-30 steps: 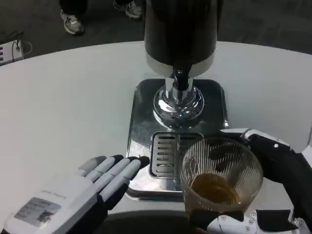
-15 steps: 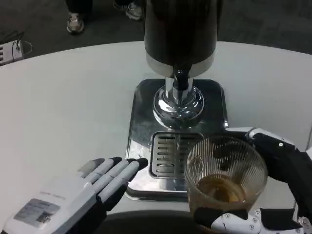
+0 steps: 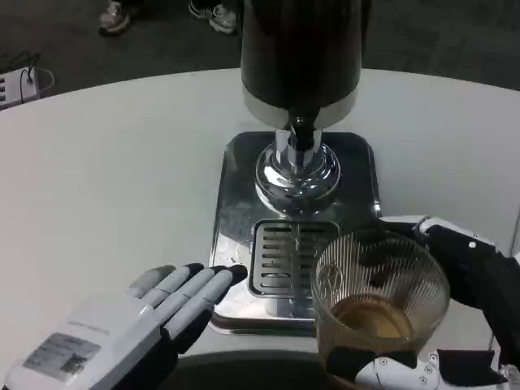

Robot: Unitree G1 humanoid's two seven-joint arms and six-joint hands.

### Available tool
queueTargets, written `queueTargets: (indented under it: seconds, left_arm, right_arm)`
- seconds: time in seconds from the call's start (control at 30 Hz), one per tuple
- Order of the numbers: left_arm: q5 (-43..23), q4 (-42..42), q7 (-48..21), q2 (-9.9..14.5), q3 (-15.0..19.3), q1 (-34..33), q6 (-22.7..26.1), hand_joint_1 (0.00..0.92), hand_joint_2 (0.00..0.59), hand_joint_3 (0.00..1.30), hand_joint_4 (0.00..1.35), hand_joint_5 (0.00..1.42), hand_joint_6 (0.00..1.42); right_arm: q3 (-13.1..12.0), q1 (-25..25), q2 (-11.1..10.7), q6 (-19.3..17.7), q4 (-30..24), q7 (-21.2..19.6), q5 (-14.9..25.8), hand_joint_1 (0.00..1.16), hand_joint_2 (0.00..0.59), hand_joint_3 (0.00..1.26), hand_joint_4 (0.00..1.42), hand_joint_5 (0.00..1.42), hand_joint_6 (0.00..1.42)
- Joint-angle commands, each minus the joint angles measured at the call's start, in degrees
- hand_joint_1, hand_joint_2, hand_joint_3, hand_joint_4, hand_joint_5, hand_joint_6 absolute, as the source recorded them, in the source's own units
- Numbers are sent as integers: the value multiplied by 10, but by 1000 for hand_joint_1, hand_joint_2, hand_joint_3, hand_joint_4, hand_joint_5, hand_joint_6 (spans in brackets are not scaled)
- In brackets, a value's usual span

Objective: Grasp the cup under the faucet to collect the drink, then remove the cup.

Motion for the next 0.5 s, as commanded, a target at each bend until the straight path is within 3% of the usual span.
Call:
queueTargets:
  seconds: [0.03,0.5]
  left_arm:
    - [-8,-8,-7,1,5,12,4,0,54,0,0,0,0]
    - [-19,-12,-8,4,20,25,-1,0,54,0,0,0,0]
  right_arm:
    - [0,3,4,-20,-18,-6,8,955,214,998,1210,1385,1424]
    - [7,13,11,-35,-18,-8,2,955,214,998,1223,1385,1424]
